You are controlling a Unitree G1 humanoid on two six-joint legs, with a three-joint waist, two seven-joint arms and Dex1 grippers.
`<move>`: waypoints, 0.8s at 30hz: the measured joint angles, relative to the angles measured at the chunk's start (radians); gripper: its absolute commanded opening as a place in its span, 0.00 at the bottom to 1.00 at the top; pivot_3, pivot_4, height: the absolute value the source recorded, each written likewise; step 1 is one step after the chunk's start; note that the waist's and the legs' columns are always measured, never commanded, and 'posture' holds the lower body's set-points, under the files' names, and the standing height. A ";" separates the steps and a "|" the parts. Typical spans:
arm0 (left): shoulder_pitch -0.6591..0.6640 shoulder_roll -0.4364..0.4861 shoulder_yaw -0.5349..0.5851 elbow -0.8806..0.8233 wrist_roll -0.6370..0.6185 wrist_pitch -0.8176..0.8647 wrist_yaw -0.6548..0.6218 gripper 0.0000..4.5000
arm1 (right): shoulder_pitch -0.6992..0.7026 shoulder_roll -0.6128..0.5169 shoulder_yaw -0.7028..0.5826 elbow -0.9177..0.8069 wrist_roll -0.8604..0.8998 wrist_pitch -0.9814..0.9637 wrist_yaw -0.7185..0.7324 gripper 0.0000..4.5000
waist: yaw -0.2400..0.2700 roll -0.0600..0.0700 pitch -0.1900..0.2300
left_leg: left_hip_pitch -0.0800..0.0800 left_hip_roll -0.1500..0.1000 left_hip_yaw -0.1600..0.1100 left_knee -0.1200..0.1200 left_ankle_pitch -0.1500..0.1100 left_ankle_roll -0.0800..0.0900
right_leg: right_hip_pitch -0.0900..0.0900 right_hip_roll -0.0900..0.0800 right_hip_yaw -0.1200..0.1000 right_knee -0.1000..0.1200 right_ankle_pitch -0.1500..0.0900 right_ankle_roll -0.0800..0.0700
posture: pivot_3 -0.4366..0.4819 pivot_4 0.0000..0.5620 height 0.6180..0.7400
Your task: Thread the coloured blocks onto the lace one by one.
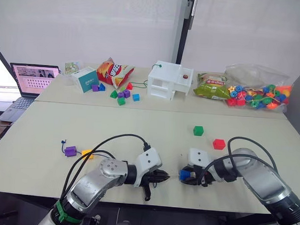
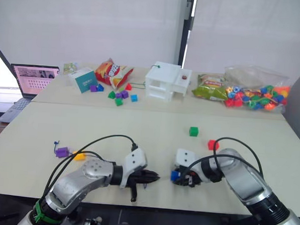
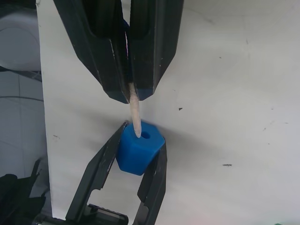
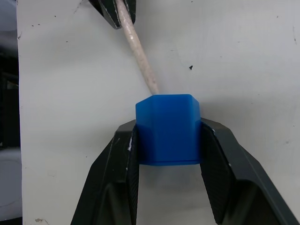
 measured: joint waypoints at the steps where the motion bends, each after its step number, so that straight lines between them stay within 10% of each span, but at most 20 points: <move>1: -0.004 -0.004 -0.002 0.002 0.000 0.000 0.001 0.00 | 0.000 0.000 0.000 0.000 0.000 0.000 0.000 0.29 | 0.000 0.000 0.000 | 0.000 0.000 0.000 0.000 0.000 0.000 | 0.000 0.000 0.000 0.000 0.000 0.000 | 0.48 0.27 1.00; 24: -0.087 -0.105 -0.074 0.117 0.075 -0.007 -0.002 0.00 | -0.002 -0.012 -0.011 -0.004 -0.004 0.035 -0.017 0.29 | 0.012 0.000 0.000 | 0.001 -0.001 0.000 0.001 0.000 0.000 | 0.002 0.000 0.000 -0.001 0.000 0.001 | 0.48 0.27 1.00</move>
